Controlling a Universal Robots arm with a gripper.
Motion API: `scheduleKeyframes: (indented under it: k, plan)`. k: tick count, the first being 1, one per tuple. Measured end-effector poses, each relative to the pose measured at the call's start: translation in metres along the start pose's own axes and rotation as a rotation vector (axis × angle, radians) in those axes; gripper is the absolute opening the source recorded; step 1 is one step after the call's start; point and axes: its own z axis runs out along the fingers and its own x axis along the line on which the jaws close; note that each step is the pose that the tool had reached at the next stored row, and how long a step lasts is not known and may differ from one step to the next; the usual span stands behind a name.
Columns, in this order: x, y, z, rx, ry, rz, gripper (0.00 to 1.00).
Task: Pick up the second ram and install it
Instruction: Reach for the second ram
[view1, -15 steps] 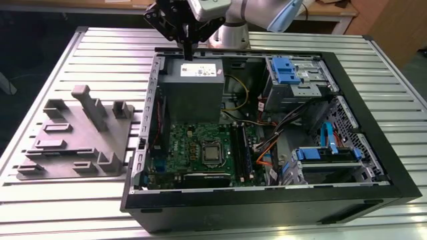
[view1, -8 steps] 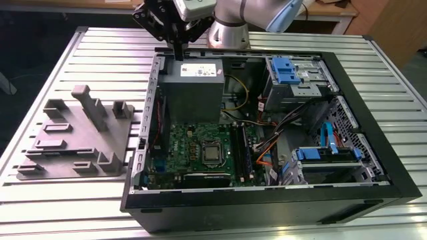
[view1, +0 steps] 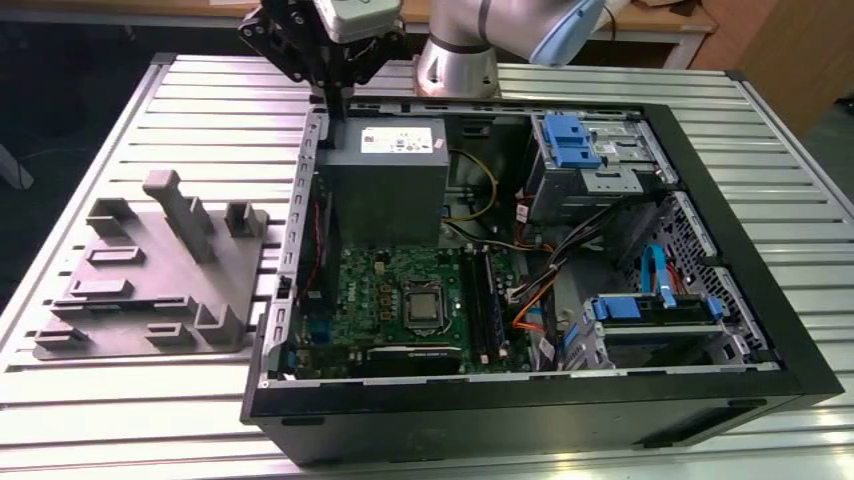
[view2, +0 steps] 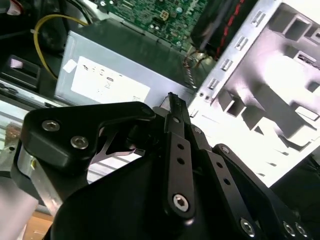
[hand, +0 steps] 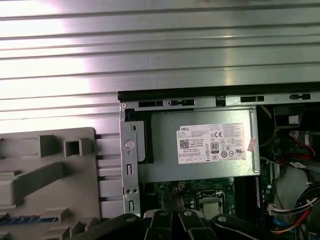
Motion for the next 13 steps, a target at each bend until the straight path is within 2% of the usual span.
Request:
scheduleKeyframes:
  k: [13]
  plan:
    - [0.0389,-0.0031,0.0000,0.0000,-0.0003,0.002,0.07]
